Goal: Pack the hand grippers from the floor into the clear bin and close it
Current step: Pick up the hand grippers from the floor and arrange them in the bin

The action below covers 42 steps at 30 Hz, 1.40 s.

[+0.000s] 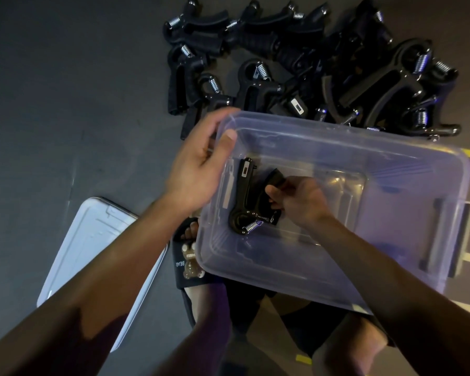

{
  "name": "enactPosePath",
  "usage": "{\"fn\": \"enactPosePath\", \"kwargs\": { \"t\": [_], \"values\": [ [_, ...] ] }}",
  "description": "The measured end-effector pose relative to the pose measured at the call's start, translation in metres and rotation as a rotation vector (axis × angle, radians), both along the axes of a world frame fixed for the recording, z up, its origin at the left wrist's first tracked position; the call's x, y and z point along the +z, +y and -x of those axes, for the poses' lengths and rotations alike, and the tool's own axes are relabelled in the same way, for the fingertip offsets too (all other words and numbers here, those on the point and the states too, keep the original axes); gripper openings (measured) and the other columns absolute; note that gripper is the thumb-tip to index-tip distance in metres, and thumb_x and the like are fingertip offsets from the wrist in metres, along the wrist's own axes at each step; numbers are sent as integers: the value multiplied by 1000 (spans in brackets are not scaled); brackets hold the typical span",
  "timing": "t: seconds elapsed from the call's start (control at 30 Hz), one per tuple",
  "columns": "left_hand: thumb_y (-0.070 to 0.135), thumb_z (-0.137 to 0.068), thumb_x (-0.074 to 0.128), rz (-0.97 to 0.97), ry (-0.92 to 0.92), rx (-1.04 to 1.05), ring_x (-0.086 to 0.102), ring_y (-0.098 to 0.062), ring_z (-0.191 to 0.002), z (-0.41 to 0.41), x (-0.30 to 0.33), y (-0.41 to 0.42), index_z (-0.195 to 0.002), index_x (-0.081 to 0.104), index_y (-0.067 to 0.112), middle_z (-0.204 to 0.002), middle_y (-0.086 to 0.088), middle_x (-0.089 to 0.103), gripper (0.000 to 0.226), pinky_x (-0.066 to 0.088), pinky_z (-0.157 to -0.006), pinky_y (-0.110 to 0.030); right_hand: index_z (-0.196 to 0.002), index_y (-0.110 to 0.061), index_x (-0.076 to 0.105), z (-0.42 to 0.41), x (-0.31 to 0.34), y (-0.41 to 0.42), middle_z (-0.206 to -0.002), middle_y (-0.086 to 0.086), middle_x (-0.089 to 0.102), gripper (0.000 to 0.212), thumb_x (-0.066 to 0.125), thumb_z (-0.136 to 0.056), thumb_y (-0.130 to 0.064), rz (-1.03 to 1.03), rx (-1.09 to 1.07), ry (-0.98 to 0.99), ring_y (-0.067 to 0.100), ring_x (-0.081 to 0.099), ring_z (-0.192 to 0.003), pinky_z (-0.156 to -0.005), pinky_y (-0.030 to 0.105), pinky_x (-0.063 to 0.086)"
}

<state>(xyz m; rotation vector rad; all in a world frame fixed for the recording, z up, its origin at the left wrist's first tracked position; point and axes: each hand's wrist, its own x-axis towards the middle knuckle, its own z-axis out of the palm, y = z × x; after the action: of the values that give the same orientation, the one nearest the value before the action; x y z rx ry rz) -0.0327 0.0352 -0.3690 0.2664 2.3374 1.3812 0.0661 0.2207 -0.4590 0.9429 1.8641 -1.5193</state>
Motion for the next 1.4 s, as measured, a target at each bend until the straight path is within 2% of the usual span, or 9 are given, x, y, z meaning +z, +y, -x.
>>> {"fn": "enactPosePath", "kwargs": {
  "t": [0.2,0.3,0.37,0.47,0.53,0.77,0.97,1.27,1.4],
  "values": [
    [34,-109,38,9,-2,-3,56,-6,-130,0,8,2,-138,57,28,-137,10,62,35,45,-111,-33,-66,-27,57,5,8,-1,-64,-8,66,38,67,-76,-62,-223,175,5,23,68,-74,-85,45,55],
    [37,-111,32,-8,-113,209,69,-2,-96,12,4,-4,-115,69,28,-102,11,75,38,54,-87,-23,-64,-28,54,8,14,0,-63,-11,63,36,69,-83,-56,-265,222,-10,19,68,-76,-79,34,53],
    [32,-108,45,227,-28,267,70,-8,-83,29,-8,-18,-106,71,25,-91,9,75,27,57,-79,-28,-65,-27,57,9,15,0,-64,-13,65,35,71,-84,-53,-257,224,-17,16,69,-77,-79,31,53],
    [32,-98,61,694,101,122,68,-27,-104,51,-31,-40,-117,67,27,-116,-1,71,21,55,-90,-39,-69,-23,67,7,14,1,-70,-7,74,45,72,-68,-67,-192,186,-29,18,73,-80,-89,42,56],
    [38,-95,65,766,37,80,65,-32,-110,59,-39,-43,-124,61,30,-128,-2,65,31,54,-91,-43,-71,-22,69,6,12,1,-69,-6,74,52,69,-61,-73,-166,174,-38,17,73,-78,-89,45,56],
    [31,-93,66,779,-30,-35,61,-38,-113,64,-55,-33,-123,62,39,-134,-6,51,30,52,-98,-48,-74,-23,68,5,14,1,-75,-8,72,26,76,-82,-46,-148,198,-44,9,69,-76,-65,22,47],
    [28,-95,67,809,35,-109,64,-39,-103,58,-48,-36,-126,66,31,-125,-15,54,31,51,-87,-42,-78,-22,69,4,14,4,-72,-10,71,27,77,-80,-47,-178,197,-21,7,68,-74,-74,26,53],
    [25,-103,54,517,324,166,53,-18,-89,33,-5,-50,-124,69,23,-112,-10,50,26,34,-87,-12,-92,-21,69,-13,38,-2,-81,-10,72,20,76,-82,-37,-294,193,204,8,70,-79,-84,33,58],
    [25,-106,46,518,419,221,52,-22,-95,28,16,-62,-121,68,15,-111,-11,47,28,32,-87,-14,-104,-19,71,-16,64,-3,-98,-9,72,18,71,-89,-29,-276,149,293,-2,66,-90,-86,14,50]
  ]
}}
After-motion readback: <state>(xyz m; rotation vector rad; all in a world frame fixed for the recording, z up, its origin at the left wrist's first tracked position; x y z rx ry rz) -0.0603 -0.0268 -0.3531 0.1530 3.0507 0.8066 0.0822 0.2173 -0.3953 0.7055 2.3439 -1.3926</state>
